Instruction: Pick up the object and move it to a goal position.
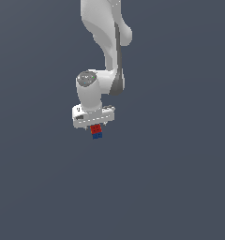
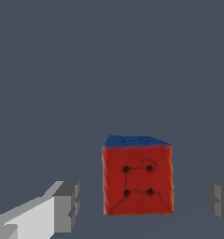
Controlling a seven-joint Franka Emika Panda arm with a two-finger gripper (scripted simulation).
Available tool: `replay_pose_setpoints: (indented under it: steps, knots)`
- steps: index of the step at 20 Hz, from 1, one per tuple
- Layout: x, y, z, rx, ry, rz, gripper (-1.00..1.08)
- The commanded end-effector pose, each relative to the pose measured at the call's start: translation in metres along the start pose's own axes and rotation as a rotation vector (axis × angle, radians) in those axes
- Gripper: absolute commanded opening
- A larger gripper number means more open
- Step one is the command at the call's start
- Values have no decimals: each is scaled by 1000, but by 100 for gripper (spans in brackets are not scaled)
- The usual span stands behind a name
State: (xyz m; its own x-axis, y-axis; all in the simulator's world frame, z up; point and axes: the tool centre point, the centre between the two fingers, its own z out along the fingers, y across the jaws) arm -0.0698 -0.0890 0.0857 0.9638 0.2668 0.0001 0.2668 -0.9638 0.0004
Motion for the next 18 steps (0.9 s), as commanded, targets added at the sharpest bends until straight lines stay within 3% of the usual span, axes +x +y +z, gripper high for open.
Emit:
replay_pose_setpoints:
  steps: [1, 7, 18]
  knots:
    - [-2, 1, 2, 0, 0, -7, 100]
    - [-2, 1, 7, 0, -1, -4, 100]
    - [-3, 1, 50, 0, 0, -7, 100]
